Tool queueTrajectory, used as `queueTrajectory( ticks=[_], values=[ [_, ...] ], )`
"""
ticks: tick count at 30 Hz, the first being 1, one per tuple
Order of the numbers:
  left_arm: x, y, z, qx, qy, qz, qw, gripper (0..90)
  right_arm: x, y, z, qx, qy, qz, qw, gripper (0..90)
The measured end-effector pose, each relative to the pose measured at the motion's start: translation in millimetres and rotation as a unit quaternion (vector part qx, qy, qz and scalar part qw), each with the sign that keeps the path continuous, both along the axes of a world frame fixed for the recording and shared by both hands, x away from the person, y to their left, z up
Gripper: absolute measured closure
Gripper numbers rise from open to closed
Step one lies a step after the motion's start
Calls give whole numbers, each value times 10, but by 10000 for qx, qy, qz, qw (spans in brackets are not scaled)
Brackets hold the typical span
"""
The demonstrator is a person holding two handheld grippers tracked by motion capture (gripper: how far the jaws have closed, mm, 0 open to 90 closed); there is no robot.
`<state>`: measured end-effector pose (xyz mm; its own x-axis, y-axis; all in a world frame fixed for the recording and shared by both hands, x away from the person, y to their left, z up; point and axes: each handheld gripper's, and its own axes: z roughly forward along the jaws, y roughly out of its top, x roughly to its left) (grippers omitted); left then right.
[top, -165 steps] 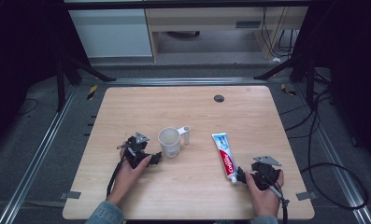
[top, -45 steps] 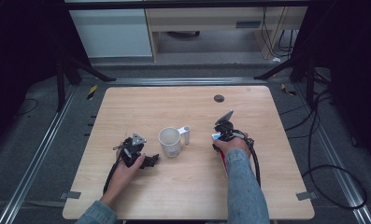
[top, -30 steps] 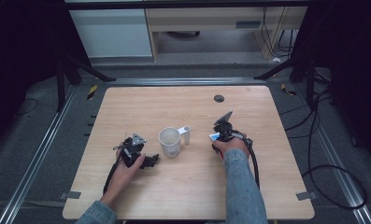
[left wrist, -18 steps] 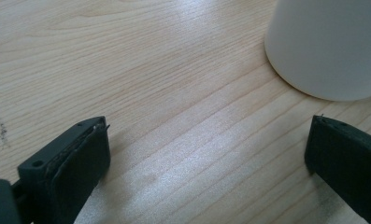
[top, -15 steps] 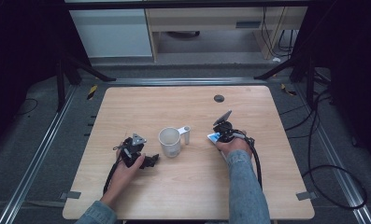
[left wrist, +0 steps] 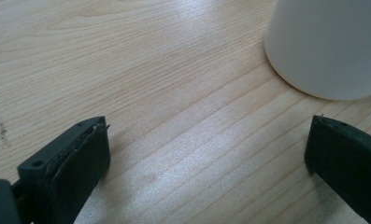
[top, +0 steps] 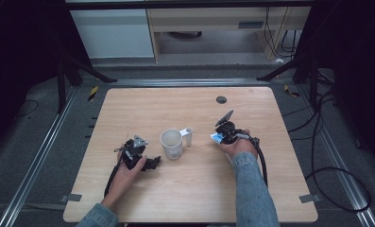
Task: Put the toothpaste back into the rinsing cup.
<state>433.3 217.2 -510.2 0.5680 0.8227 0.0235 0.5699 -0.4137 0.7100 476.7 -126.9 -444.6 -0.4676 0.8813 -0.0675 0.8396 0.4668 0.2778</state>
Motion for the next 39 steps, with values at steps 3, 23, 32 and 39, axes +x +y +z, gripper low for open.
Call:
queueTrajectory(
  ticks=[3,23,32,39],
  values=[
    [1,-2,-1,-16,-4,8,10000,0,-18,-9,73,9,-59,36,10000,735],
    [3,0,-1,-5,-9,-4,10000,0,-229,-86,572,792,-997,215,9916,736],
    [3,-1,-2,-21,-2,-1,10000,0,-307,-40,716,1204,-1670,253,9783,733],
    [7,-1,-3,-36,-5,-5,10000,0,-338,-16,767,1593,-2270,105,9607,733]
  ],
)
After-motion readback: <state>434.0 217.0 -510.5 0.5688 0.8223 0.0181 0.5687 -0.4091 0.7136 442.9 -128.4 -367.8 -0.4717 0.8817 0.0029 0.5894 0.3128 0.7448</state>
